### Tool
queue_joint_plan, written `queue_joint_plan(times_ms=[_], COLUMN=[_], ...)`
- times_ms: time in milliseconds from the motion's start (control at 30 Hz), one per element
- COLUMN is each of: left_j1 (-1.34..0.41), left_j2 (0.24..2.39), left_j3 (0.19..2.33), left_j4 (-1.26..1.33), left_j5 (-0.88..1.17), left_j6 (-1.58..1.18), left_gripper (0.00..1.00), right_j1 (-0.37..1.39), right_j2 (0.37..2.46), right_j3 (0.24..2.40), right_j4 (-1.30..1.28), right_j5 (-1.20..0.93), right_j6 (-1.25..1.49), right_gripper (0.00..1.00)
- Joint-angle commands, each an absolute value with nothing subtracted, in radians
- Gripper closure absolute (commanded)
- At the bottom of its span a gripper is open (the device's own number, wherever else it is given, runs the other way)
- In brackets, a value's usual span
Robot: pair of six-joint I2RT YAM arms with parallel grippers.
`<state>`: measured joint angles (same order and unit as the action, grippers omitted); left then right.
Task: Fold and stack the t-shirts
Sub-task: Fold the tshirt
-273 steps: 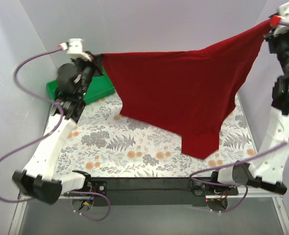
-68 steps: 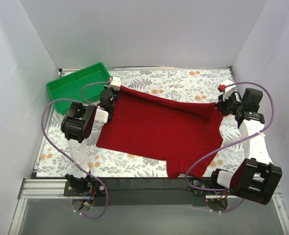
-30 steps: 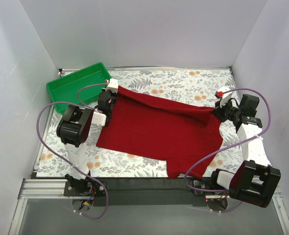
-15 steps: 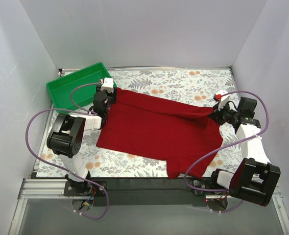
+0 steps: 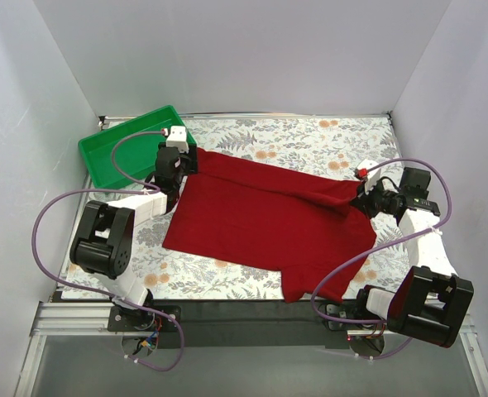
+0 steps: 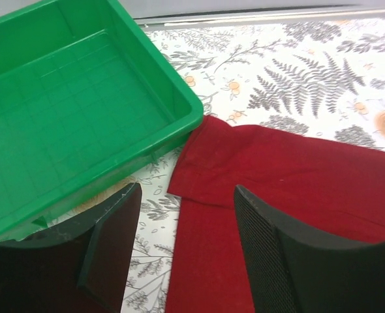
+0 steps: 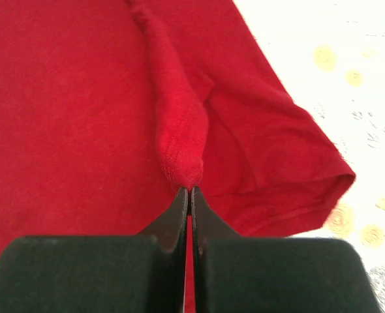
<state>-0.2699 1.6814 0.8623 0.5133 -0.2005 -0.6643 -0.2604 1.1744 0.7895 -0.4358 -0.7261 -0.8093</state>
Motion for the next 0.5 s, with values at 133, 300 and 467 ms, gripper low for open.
queue_joint_plan(times_ms=[133, 300, 467], left_j1=[-0.264, -0.264, -0.265], left_j2=[1.603, 1.605, 1.608], left_j3=[0.873, 0.888, 0.899], left_j4=[0.425, 0.394, 0.382], left_j5=[-0.138, -0.114, -0.086], left_j6=[-0.807, -0.827, -0.833], left_gripper=[0.44, 0.44, 0.44], right_j1=[-0.242, -0.241, -0.242], right_j2=[1.161, 1.101, 1.063], right_j3=[0.782, 0.756, 0.755], right_j4=[-0.566, -0.574, -0.604], right_j5=[-0.813, -0.795, -0.810], right_j6=[-0.988, -1.025, -1.061], right_gripper=[0.99, 0.99, 0.99])
